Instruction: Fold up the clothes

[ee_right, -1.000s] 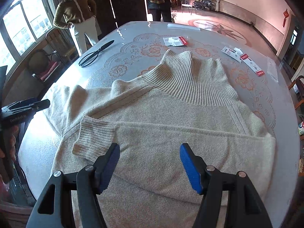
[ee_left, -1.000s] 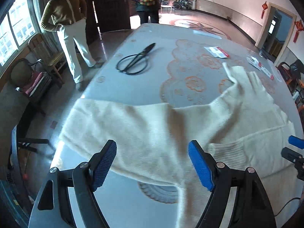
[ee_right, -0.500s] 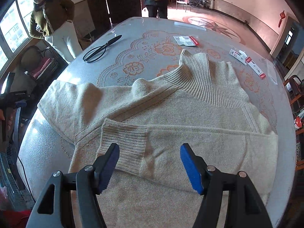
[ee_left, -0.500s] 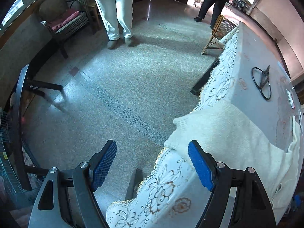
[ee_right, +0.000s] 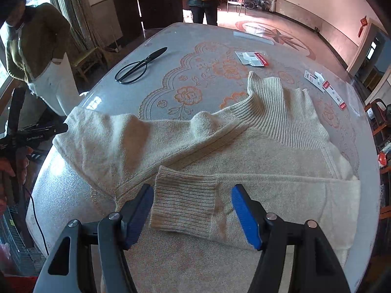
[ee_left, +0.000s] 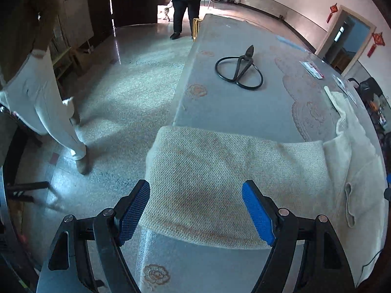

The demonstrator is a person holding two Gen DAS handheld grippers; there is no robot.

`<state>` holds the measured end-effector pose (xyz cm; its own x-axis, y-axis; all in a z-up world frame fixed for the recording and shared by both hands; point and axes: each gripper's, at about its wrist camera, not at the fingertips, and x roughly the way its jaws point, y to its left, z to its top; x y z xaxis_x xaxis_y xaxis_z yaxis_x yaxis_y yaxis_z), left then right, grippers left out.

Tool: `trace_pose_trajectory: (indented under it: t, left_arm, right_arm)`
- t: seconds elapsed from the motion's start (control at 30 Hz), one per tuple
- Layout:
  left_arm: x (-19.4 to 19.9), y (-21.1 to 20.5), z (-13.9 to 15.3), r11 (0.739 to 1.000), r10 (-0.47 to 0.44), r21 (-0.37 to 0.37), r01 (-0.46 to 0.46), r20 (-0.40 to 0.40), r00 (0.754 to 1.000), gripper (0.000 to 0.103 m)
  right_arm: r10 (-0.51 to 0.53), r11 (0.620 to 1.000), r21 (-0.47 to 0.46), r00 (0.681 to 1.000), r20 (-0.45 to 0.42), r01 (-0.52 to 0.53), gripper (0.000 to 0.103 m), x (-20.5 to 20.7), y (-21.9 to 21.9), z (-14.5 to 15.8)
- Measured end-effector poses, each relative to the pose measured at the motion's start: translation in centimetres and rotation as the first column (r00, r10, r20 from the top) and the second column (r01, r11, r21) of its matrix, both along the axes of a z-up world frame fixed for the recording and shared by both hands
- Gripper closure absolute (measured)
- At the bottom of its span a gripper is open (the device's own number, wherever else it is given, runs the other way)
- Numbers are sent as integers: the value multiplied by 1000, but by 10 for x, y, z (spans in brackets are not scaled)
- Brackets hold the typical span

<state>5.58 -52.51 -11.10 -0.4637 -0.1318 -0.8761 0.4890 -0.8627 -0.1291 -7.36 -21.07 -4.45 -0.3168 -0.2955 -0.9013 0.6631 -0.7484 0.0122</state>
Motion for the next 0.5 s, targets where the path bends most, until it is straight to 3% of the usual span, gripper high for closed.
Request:
trace_pose_trajectory:
  t: [0.2,0.5]
  left_arm:
    - [-21,7,18,999,-34,-14,34,-32,999,24]
    - [-27,3,22,999,-44,-12,44,-32,999,24]
  right_arm:
    - [-14,1000,-6,1000,4,14,36,3,4,2]
    - [-45,999,-18,999,0,45,36,4,13,5]
